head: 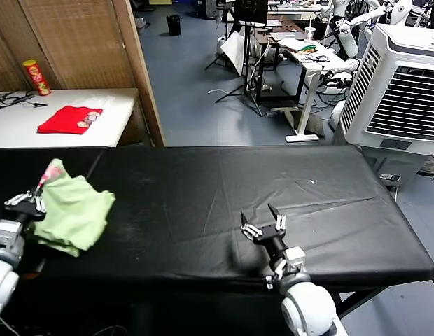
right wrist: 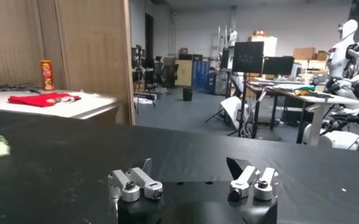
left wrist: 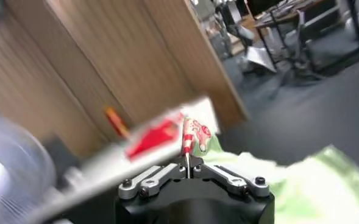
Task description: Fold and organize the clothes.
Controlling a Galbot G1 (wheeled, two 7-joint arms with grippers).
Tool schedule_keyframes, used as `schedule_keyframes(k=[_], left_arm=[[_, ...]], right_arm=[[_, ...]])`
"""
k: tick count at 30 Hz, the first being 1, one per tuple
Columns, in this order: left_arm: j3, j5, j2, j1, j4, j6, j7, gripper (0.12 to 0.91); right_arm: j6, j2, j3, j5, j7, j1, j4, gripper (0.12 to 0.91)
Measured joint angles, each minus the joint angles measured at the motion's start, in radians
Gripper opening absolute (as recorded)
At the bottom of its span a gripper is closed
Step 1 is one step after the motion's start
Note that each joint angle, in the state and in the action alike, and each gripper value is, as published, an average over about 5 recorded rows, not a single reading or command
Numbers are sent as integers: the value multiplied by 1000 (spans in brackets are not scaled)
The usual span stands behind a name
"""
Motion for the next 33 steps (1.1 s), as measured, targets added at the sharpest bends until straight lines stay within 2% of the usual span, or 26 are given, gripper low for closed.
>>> schedule_keyframes(k=[5,13,17,20,22,26,30,33], left_arm=[[80,-54,-56,1,-87,23,-23,142],[333,-126,-231,-61,-152,57,-66,142],[450,-100,-325,-102,-140,52,-62,142],[517,-58,-387,-114,-119,28,-49,156],[552,-22,-416,-114,-107,3,-34,216],[589,26,-438,-106,-102,-40,22,426],[594,-13,-435,-93,-117,-72,87,655],[586,-39,-430,-85,-130,-92,101,765]], right_arm=[[1,3,4,-10,-1,-16,6,798],[4,5,28,-14,-3,-53,21,798],[0,3,29,-9,-11,-61,23,798],[-10,-2,22,11,-28,-59,23,798],[-24,-8,13,39,-39,-53,20,798],[-69,-20,-13,113,-52,-29,5,798],[-143,-24,-49,212,-50,11,-9,798],[-204,-18,-84,309,-36,52,-25,798]])
